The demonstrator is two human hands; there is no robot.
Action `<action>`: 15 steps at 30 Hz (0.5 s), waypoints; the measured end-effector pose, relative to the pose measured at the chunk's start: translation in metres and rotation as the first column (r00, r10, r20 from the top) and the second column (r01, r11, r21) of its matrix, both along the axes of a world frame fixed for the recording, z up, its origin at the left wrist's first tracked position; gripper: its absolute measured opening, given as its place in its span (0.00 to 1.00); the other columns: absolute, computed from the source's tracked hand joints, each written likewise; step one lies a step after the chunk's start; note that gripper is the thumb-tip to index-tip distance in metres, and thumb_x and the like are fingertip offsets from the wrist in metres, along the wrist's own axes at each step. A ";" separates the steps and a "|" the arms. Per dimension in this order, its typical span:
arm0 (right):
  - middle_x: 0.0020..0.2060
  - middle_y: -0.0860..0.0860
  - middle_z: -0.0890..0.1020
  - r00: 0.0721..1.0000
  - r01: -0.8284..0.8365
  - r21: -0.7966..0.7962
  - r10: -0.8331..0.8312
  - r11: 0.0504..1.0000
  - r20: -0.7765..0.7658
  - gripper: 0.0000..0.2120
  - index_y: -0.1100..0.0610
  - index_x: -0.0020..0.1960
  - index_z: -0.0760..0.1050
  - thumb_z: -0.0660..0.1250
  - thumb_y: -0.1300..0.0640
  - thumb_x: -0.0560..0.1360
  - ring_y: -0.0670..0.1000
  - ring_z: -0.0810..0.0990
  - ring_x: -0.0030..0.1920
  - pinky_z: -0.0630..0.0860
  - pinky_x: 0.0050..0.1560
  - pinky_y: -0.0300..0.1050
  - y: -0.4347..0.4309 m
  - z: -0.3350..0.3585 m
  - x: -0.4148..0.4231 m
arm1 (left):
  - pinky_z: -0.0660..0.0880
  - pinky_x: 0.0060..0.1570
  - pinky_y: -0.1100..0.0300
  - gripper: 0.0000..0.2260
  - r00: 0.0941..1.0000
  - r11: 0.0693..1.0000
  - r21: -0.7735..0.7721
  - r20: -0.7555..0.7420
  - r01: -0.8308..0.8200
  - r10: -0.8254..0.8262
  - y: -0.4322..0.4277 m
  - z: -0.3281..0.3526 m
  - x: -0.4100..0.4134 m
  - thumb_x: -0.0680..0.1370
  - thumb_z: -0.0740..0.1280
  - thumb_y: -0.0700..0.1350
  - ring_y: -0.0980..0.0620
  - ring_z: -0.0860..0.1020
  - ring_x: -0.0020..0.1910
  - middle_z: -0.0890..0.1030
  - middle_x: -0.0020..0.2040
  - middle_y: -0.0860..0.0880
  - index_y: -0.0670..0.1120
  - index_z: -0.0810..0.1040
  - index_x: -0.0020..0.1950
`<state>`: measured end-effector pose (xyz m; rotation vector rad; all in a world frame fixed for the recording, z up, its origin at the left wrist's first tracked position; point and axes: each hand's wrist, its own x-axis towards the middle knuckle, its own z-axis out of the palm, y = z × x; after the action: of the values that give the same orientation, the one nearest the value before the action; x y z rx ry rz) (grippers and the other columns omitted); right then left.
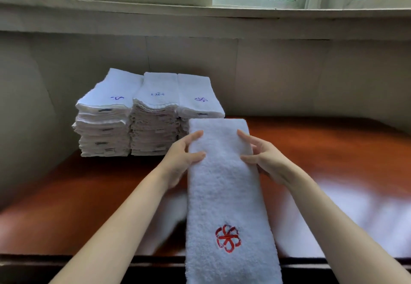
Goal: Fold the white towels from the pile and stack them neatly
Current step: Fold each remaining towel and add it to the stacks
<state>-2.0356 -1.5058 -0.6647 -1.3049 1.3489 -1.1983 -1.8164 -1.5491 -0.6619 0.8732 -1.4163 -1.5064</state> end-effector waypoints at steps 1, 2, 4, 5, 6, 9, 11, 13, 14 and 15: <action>0.53 0.49 0.83 1.000 -0.007 -0.023 0.007 1.000 0.006 0.34 0.46 0.71 0.68 0.66 0.74 0.72 0.45 0.83 0.48 0.78 0.40 0.35 0.001 0.003 0.001 | 0.77 0.57 0.54 0.26 1.000 1.000 -0.022 -0.009 0.001 -0.001 0.001 0.002 0.002 0.75 0.64 0.28 0.47 0.78 0.59 0.78 0.61 0.46 0.48 0.70 0.70; 0.51 0.48 0.84 1.000 -0.026 -0.048 0.026 0.999 0.008 0.34 0.46 0.70 0.68 0.66 0.74 0.72 0.45 0.84 0.48 0.78 0.41 0.34 0.002 0.007 0.003 | 0.77 0.56 0.55 0.26 1.000 0.999 -0.043 -0.019 -0.001 0.000 0.003 0.005 0.006 0.75 0.65 0.28 0.48 0.79 0.59 0.78 0.61 0.47 0.48 0.71 0.69; 0.50 0.47 0.85 0.997 -0.080 -0.084 0.080 0.993 -0.004 0.36 0.44 0.70 0.68 0.67 0.74 0.71 0.46 0.83 0.50 0.78 0.43 0.34 0.004 0.017 0.008 | 0.78 0.54 0.58 0.25 1.000 0.996 -0.086 -0.027 0.006 -0.008 0.003 0.010 0.019 0.75 0.65 0.28 0.53 0.80 0.57 0.78 0.61 0.50 0.50 0.72 0.68; 0.50 0.46 0.85 0.994 -0.111 -0.090 0.110 0.990 -0.020 0.36 0.43 0.69 0.67 0.68 0.74 0.70 0.47 0.83 0.51 0.78 0.43 0.35 0.003 0.023 0.012 | 0.78 0.54 0.59 0.25 1.000 0.994 -0.106 -0.017 0.011 -0.012 0.003 0.014 0.026 0.75 0.66 0.29 0.55 0.80 0.57 0.78 0.61 0.52 0.51 0.73 0.67; 0.51 0.46 0.84 0.990 -0.136 -0.087 0.133 0.987 -0.037 0.38 0.42 0.69 0.67 0.68 0.74 0.70 0.47 0.83 0.51 0.78 0.43 0.35 0.002 0.029 0.016 | 0.78 0.55 0.58 0.24 1.000 0.993 -0.121 0.000 0.012 -0.012 0.003 0.019 0.033 0.75 0.66 0.29 0.56 0.80 0.57 0.77 0.62 0.53 0.53 0.74 0.65; 0.51 0.46 0.84 0.982 -0.180 -0.098 0.172 0.979 -0.085 0.40 0.41 0.70 0.66 0.69 0.74 0.68 0.47 0.83 0.52 0.79 0.43 0.37 -0.007 0.052 0.034 | 0.77 0.58 0.55 0.24 0.999 0.986 -0.165 0.041 -0.007 0.014 0.002 0.045 0.058 0.76 0.66 0.31 0.54 0.79 0.59 0.77 0.64 0.52 0.57 0.75 0.62; 0.53 0.49 0.83 0.976 -0.205 -0.134 0.192 0.970 -0.101 0.41 0.40 0.71 0.66 0.70 0.73 0.68 0.49 0.82 0.54 0.81 0.49 0.45 -0.014 0.072 0.051 | 0.78 0.56 0.55 0.24 0.999 0.979 -0.200 0.036 -0.031 0.039 0.002 0.068 0.077 0.76 0.66 0.31 0.54 0.79 0.58 0.77 0.64 0.51 0.58 0.75 0.62; 0.54 0.51 0.83 0.969 -0.248 -0.176 0.239 0.953 -0.071 0.40 0.37 0.68 0.69 0.70 0.73 0.68 0.51 0.83 0.52 0.81 0.50 0.52 -0.025 0.096 0.070 | 0.80 0.50 0.57 0.23 0.998 0.971 -0.230 0.012 -0.063 0.067 -0.001 0.095 0.098 0.76 0.65 0.31 0.53 0.81 0.56 0.79 0.62 0.49 0.56 0.75 0.63; 0.55 0.51 0.83 0.961 -0.276 -0.198 0.271 0.941 -0.052 0.39 0.35 0.65 0.71 0.70 0.73 0.68 0.52 0.83 0.51 0.82 0.48 0.52 -0.033 0.109 0.081 | 0.80 0.47 0.60 0.23 0.996 0.962 -0.260 0.010 -0.088 0.093 -0.005 0.109 0.110 0.76 0.65 0.31 0.53 0.81 0.54 0.79 0.61 0.48 0.55 0.74 0.64; 0.58 0.51 0.81 0.954 -0.298 -0.219 0.296 0.929 -0.040 0.38 0.34 0.63 0.72 0.70 0.73 0.68 0.53 0.83 0.52 0.81 0.49 0.53 -0.044 0.123 0.092 | 0.80 0.47 0.61 0.23 0.991 0.946 -0.300 0.029 -0.119 0.134 -0.011 0.125 0.120 0.77 0.65 0.31 0.53 0.81 0.54 0.79 0.62 0.47 0.54 0.73 0.65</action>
<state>-1.9434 -1.5500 -0.5421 -1.6087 0.9945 -1.1561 -1.6960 -1.5604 -0.5373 0.8005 -1.5447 -1.1445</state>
